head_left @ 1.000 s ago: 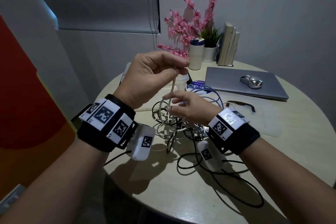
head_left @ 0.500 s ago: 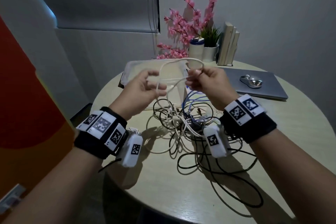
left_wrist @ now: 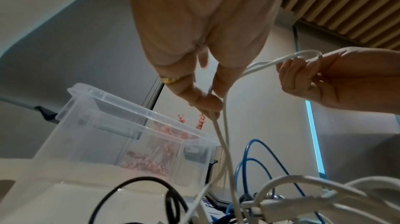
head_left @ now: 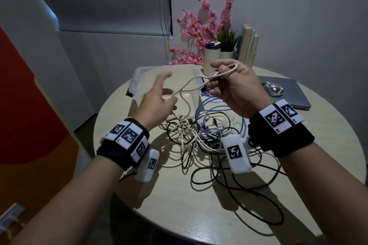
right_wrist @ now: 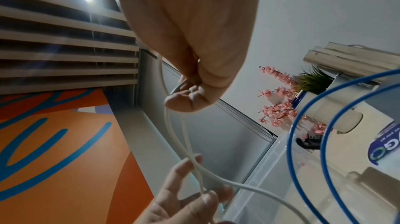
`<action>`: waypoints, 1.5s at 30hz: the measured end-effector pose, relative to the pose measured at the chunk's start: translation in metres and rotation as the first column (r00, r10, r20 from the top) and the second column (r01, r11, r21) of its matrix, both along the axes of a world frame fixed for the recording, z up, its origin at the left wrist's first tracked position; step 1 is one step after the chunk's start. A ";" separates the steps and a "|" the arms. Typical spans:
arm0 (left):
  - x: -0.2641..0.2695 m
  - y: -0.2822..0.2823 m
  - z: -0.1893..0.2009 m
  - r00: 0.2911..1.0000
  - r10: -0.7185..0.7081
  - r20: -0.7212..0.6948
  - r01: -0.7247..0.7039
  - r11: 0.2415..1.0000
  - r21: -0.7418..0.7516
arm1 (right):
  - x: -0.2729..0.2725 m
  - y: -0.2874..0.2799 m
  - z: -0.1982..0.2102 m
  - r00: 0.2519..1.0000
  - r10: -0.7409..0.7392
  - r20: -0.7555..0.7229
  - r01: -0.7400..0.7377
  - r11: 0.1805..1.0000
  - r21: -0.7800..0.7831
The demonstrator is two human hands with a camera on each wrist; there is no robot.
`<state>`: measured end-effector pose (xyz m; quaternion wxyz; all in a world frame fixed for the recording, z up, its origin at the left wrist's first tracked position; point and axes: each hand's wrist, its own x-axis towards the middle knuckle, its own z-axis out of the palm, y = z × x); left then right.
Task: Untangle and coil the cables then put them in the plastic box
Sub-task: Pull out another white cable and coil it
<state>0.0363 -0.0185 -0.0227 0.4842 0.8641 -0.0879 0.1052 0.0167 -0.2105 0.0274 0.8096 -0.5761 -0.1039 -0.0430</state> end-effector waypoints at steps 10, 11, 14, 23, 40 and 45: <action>-0.004 -0.002 0.009 0.997 -0.069 0.036 0.078 0.884 -0.462 | 0.009 -0.004 -0.017 0.982 -0.126 -0.138 0.082 0.955 -0.284; -0.004 -0.003 0.012 0.996 -0.060 0.061 0.082 0.869 -0.488 | 0.009 -0.003 -0.022 0.978 -0.118 -0.172 0.049 0.933 -0.357; -0.005 -0.006 0.022 0.992 -0.042 0.116 0.102 0.811 -0.577 | 0.004 0.003 -0.033 0.974 -0.073 -0.212 -0.040 0.873 -0.485; -0.015 -0.015 0.039 0.960 -0.090 0.266 0.253 0.687 -0.681 | 0.001 0.022 -0.053 0.986 0.139 -0.088 -0.157 0.646 -0.747; -0.003 0.010 -0.002 0.992 0.063 -0.108 -0.073 0.993 -0.090 | 0.006 -0.006 -0.032 0.998 0.016 0.053 0.021 0.775 -0.632; -0.019 -0.009 0.002 0.992 -0.118 0.044 0.119 0.993 -0.021 | 0.006 0.000 -0.034 0.999 0.035 0.033 -0.013 0.866 -0.499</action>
